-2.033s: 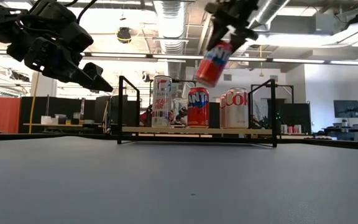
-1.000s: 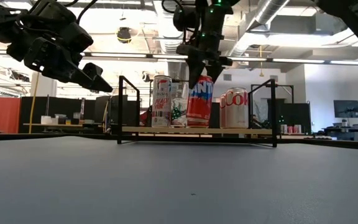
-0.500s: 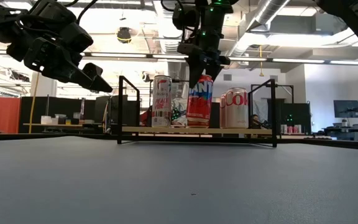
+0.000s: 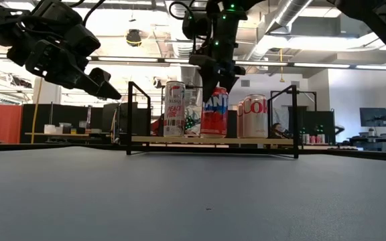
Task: Place canned beverage on shelf
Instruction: Put the orange soda can on the shelf aligned with the other orange soda can, then put the black soda can on the shelf aligned with the other black soda can
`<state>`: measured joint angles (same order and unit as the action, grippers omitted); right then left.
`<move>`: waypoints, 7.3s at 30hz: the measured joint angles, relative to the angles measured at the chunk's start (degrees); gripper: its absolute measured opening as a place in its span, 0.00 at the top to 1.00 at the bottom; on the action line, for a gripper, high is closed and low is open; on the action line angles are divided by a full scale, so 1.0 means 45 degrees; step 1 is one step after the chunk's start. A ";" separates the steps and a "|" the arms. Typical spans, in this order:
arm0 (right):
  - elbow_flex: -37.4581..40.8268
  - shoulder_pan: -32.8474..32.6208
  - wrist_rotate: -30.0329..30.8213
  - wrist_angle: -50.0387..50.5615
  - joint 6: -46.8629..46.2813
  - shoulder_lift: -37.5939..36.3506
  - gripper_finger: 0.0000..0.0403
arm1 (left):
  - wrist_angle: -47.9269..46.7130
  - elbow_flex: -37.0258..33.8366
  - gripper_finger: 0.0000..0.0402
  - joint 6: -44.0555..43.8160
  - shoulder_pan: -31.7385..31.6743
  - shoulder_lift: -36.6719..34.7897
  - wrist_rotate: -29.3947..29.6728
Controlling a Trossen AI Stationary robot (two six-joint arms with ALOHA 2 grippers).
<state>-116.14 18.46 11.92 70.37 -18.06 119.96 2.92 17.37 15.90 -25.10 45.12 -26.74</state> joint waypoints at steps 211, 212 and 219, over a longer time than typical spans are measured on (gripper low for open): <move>0.7564 -1.1076 -0.3304 0.4309 -0.0513 -0.7260 0.34 | 0.1801 0.0002 0.09 -0.1015 0.3753 0.0000 0.2049; 0.7340 -1.0951 -0.3329 0.4370 -0.0053 -0.6894 0.34 | 0.1802 0.0000 0.09 -0.1015 0.3753 0.0000 0.2054; 0.7198 -1.0763 -0.4394 0.4316 0.0998 -0.5854 0.34 | 0.1749 0.0000 0.09 -0.0944 0.3753 0.0000 0.2030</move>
<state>-83.75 -29.97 -7.85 89.79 -13.57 93.62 10.79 17.37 11.65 -8.21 45.12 -17.61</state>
